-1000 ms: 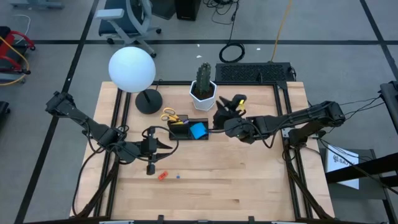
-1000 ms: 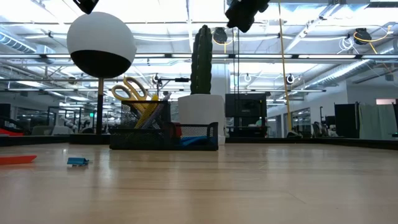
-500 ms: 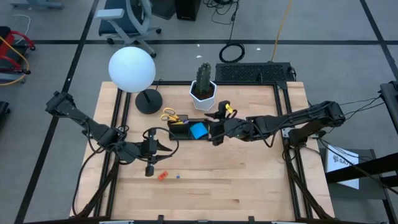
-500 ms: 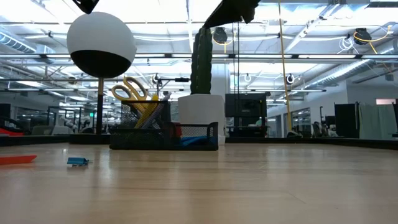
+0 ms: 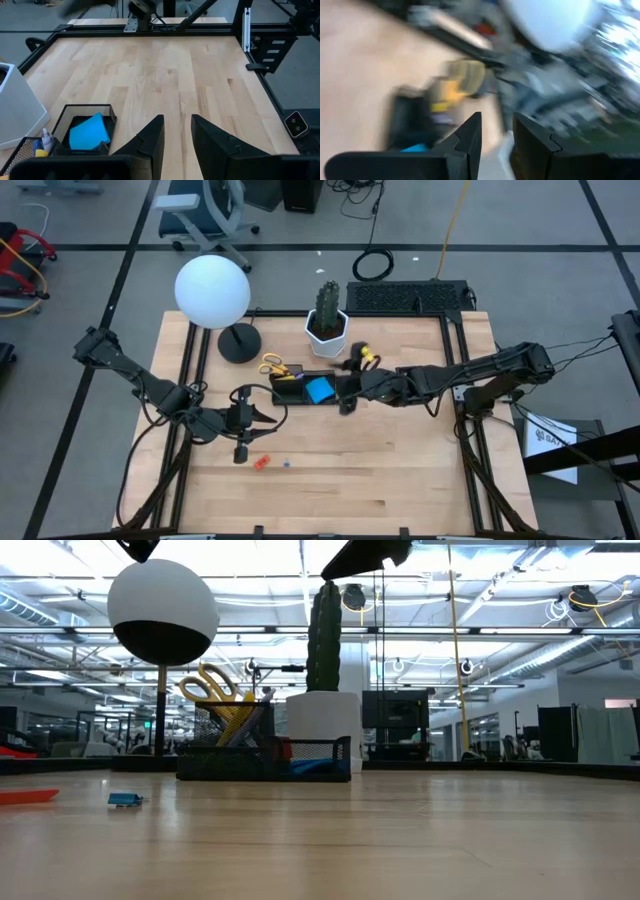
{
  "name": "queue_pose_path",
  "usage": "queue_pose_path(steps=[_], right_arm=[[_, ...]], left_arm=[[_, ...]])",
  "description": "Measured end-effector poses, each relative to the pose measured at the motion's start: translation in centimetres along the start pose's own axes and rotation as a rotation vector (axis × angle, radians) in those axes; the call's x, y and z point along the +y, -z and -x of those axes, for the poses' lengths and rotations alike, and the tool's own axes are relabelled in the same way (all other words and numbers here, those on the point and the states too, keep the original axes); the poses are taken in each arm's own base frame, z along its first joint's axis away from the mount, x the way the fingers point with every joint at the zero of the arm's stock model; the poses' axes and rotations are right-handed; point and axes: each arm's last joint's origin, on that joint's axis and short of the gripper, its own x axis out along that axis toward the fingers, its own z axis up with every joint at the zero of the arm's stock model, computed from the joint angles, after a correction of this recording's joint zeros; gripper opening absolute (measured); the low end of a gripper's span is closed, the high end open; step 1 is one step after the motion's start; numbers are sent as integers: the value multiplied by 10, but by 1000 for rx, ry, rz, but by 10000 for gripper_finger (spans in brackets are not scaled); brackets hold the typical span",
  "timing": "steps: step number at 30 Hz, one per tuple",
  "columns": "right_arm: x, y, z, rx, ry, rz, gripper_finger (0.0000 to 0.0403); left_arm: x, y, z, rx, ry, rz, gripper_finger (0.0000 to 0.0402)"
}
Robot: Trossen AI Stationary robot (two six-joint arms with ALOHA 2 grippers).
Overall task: Pick and place office supplies into organizer
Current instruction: Put the clip binder into the desk organizer
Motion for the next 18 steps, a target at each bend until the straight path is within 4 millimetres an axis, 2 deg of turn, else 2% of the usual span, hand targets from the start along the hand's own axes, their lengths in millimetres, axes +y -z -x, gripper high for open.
queue_pose_path(steps=[3,5,11,15,18], right_arm=[[-17,-4,9,53,281,-119,100],[-37,-9,19,54,465,-203,100],[-87,-21,60,-70,674,-392,100],[-119,-17,88,-4,881,-477,100],[-131,-13,94,18,938,-497,100]], left_arm=[[0,0,0,-3,-4,2,104],[0,-1,0,-6,-3,5,104],[0,-1,0,-15,-9,1,104],[0,-2,0,-21,-12,4,104],[0,-3,0,-33,-10,9,104]])
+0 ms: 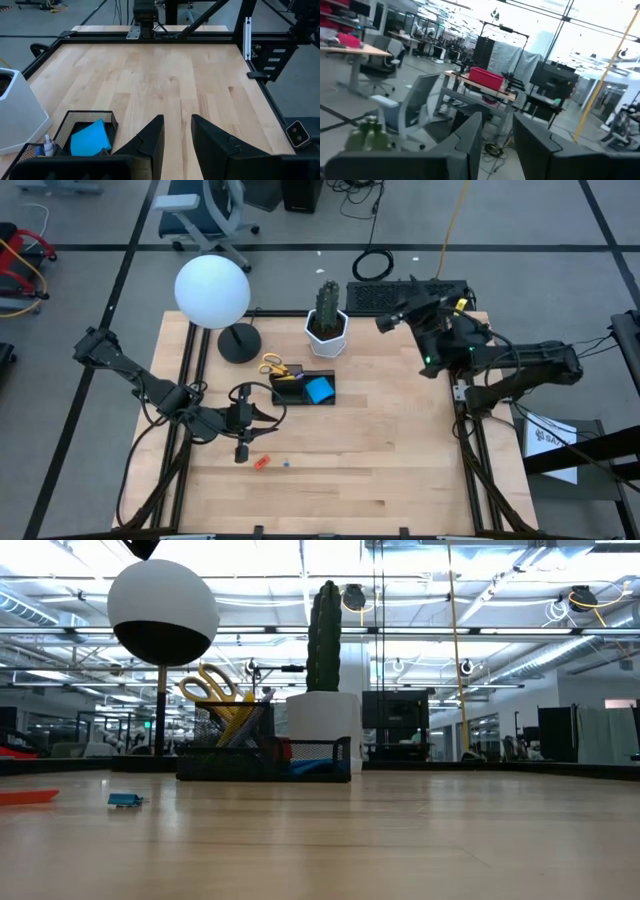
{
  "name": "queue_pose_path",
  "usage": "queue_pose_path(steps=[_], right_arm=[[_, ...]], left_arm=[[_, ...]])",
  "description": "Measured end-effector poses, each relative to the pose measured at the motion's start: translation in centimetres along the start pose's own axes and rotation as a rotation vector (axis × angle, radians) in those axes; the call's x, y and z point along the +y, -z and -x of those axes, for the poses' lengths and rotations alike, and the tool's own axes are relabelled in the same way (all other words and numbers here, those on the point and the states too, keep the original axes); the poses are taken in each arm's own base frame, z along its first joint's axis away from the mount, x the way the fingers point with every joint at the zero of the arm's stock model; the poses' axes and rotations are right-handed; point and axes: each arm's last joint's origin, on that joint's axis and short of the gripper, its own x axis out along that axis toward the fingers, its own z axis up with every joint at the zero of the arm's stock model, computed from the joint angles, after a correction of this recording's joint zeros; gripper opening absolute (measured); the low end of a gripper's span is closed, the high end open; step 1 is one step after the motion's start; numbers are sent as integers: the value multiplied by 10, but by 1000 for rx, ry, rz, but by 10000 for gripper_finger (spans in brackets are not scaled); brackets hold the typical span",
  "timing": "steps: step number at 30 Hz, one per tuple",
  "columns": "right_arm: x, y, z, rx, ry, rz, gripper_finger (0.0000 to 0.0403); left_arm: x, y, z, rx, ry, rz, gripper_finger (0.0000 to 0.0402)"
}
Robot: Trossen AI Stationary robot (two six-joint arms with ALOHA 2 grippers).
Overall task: Pick and place office supplies into organizer
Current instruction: Put the clip binder into the desk organizer
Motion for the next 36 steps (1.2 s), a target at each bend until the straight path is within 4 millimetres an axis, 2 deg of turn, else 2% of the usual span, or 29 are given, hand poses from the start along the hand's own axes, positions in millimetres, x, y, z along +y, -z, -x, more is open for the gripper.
queue_pose_path(steps=[12,18,27,36], right_arm=[[-2,7,-22,17,66,33,100],[-3,8,-25,23,79,38,100],[-2,8,-25,22,77,38,100],[-2,8,-25,22,77,37,100]], left_arm=[[0,1,0,5,1,-2,104],[-1,5,-10,49,5,-20,104],[8,15,-34,253,1,-55,104],[4,0,-49,435,32,-108,104]])
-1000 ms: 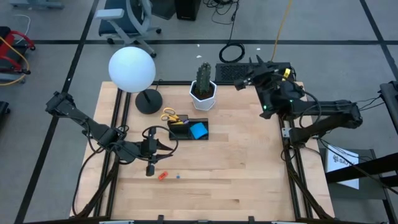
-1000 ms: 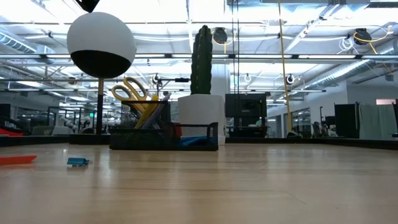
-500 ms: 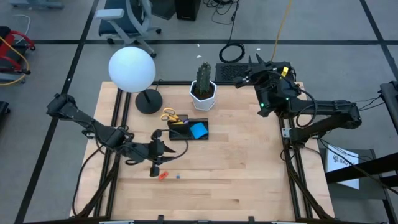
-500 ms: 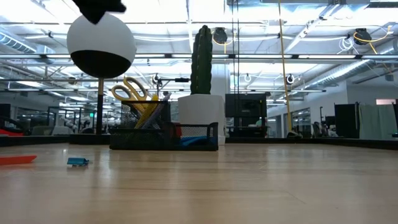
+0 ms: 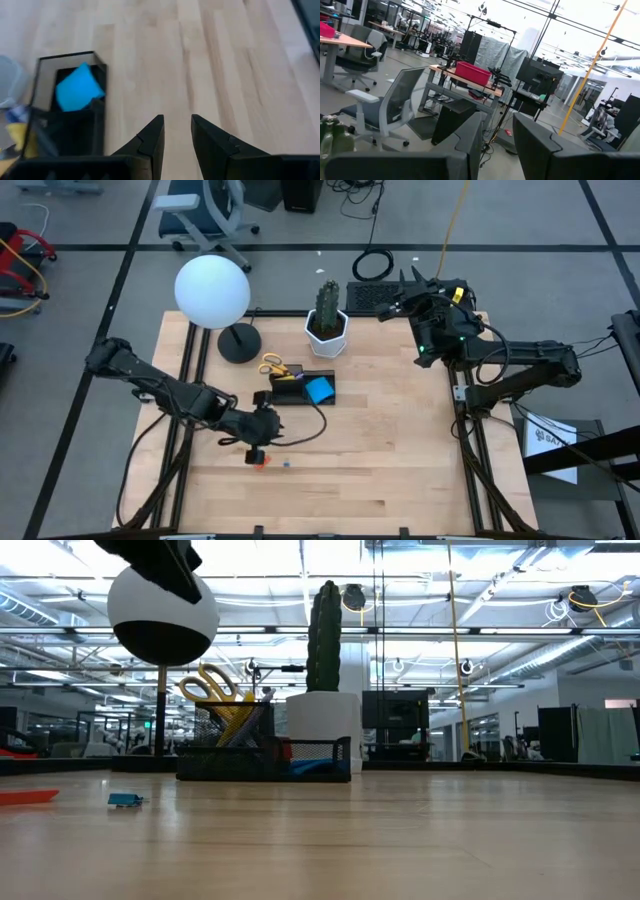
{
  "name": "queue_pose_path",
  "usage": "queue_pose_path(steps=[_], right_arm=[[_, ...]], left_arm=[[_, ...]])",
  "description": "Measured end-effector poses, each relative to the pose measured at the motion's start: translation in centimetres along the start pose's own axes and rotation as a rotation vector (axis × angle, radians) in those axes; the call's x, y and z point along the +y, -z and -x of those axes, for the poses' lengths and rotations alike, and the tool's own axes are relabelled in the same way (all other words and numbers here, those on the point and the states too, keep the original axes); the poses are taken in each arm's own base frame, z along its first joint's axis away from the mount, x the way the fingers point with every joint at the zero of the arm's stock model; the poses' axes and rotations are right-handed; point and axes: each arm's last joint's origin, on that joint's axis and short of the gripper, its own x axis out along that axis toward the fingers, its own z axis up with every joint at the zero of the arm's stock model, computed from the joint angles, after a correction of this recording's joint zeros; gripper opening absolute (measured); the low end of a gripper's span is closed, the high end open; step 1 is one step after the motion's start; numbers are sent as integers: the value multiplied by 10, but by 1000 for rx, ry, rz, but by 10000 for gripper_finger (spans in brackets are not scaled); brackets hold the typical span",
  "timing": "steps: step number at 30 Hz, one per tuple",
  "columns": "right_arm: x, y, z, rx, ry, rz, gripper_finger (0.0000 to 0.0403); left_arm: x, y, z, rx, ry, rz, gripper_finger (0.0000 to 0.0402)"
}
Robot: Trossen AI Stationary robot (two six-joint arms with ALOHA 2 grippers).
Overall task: Pick and place office supplies into organizer
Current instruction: Put the clip binder into the desk organizer
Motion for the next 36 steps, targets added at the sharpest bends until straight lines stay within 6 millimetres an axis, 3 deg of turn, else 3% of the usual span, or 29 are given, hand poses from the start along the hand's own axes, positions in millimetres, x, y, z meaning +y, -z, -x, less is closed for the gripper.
queue_pose_path(steps=[8,16,28,36], right_arm=[[0,0,0,0,0,0,100],[0,0,0,0,0,-1,100],[0,0,0,0,0,-1,100],[0,0,0,0,0,0,100]], left_arm=[[-16,-10,-14,161,55,-205,104],[-29,-6,-27,311,147,-420,104],[-35,-5,-26,295,183,-682,104],[-42,2,-53,352,238,-864,104]])
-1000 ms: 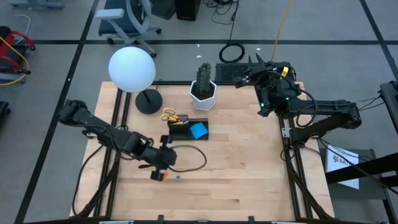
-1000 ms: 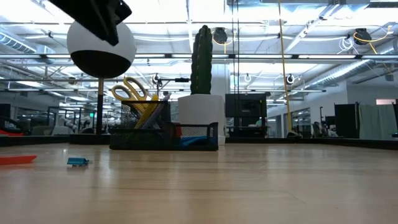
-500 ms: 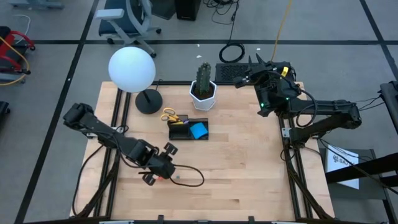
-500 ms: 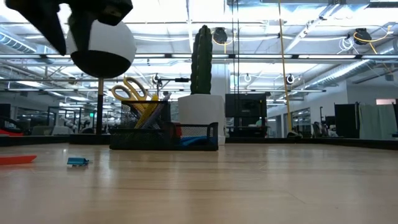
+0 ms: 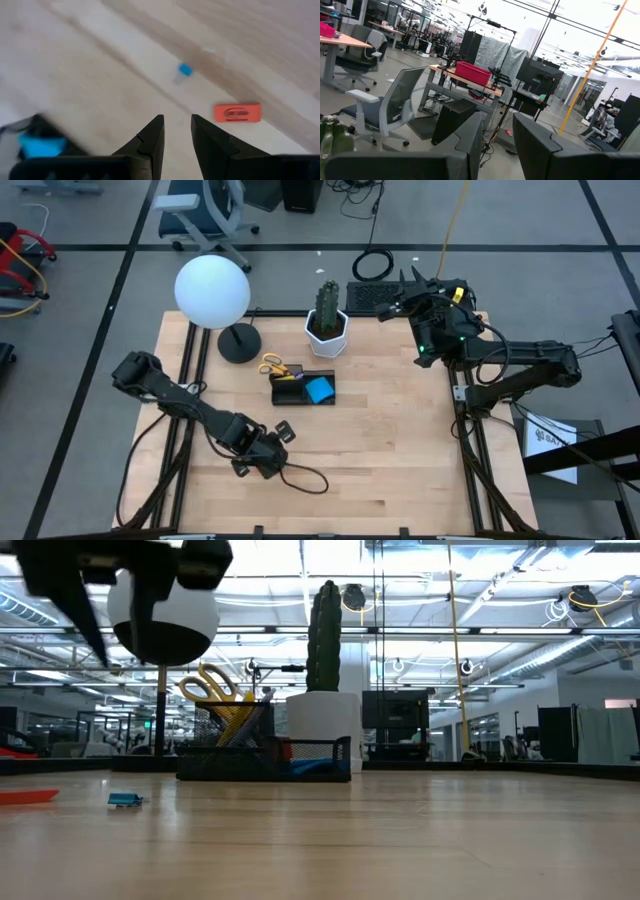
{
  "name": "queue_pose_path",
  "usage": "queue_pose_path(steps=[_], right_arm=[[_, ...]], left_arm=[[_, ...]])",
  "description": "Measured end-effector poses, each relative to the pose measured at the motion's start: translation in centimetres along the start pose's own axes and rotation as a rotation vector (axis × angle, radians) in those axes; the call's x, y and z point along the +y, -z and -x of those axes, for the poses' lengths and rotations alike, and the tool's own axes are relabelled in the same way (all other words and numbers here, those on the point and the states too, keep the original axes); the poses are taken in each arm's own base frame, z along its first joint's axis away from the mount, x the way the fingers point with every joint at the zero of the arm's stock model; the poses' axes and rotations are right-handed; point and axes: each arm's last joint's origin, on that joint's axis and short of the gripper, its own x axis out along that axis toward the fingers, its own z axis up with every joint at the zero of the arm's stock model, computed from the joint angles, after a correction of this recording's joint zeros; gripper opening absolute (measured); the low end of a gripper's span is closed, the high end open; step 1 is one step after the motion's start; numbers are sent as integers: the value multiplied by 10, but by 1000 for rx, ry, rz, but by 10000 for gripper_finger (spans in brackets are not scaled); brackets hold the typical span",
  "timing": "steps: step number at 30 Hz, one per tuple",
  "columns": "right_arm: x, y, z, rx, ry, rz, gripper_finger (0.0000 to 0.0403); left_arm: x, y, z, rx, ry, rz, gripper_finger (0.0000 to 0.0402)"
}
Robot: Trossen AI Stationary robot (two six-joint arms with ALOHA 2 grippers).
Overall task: Pick and place office supplies into organizer
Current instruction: Put the clip binder into the desk organizer
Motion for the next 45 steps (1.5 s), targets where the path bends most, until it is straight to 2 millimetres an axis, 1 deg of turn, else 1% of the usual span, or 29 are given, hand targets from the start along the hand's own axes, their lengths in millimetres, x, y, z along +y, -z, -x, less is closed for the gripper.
queue_pose_path(steps=[3,5,12,20,24,30,36,39,45], right_arm=[[0,0,0,0,0,0,100],[0,0,0,0,0,0,100],[0,0,0,0,0,0,100],[0,0,0,0,0,0,100],[0,0,0,0,0,0,100],[0,0,0,0,0,0,100],[0,0,0,0,0,0,100],[0,0,0,0,0,0,100],[0,0,0,0,0,0,100]], left_arm=[[-1,-4,-11,-9,37,-32,104],[-2,-7,-14,-21,52,-54,104],[-4,-18,-28,-68,35,-151,104],[-7,-18,-47,-20,83,-262,104],[-4,-17,-52,-13,91,-311,104],[4,-14,-54,-8,66,-352,104],[11,-15,-54,-43,31,-372,104],[11,-15,-55,-44,35,-374,104],[3,-15,-72,-32,125,-419,104]])
